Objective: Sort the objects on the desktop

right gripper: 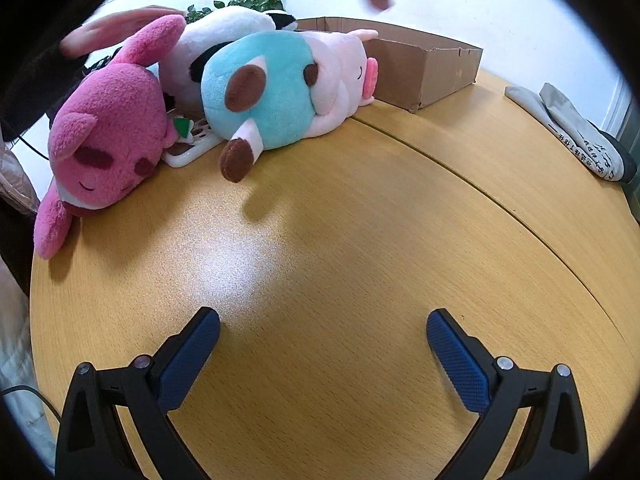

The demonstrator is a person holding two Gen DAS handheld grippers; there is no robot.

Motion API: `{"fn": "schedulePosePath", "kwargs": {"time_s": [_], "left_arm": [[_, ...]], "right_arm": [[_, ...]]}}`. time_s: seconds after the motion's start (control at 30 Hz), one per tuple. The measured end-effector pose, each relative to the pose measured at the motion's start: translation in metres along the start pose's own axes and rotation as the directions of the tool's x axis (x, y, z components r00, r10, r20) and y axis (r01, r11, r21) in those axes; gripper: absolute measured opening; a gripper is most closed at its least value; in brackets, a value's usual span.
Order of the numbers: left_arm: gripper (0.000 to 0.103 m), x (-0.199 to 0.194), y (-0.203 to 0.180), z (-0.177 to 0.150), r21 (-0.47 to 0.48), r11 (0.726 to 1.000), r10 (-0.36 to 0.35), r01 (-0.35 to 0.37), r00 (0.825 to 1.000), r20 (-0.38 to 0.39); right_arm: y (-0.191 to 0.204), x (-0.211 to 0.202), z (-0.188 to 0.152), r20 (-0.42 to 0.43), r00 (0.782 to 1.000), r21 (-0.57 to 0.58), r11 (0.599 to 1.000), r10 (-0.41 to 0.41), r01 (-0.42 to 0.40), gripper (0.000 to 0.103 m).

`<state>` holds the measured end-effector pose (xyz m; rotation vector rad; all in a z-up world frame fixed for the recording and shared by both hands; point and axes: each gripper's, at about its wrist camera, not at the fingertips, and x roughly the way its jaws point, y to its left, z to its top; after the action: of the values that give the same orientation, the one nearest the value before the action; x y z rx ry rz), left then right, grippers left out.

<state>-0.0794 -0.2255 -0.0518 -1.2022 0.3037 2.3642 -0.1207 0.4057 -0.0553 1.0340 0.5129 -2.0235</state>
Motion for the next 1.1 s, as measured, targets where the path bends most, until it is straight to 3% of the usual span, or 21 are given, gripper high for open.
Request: {"fn": "schedulePosePath", "kwargs": {"time_s": [0.63, 1.1], "left_arm": [[0.103, 0.006, 0.017, 0.009, 0.0, 1.0, 0.0, 0.0, 1.0, 0.0], [0.103, 0.0, 0.003, 0.0, 0.0, 1.0, 0.0, 0.0, 1.0, 0.0]], "right_arm": [[0.0, -0.001, 0.002, 0.0, 1.0, 0.0, 1.0, 0.0, 0.0, 0.103], [0.004, -0.002, -0.001, 0.0, 1.0, -0.001, 1.0, 0.0, 0.0, 0.103]]}}
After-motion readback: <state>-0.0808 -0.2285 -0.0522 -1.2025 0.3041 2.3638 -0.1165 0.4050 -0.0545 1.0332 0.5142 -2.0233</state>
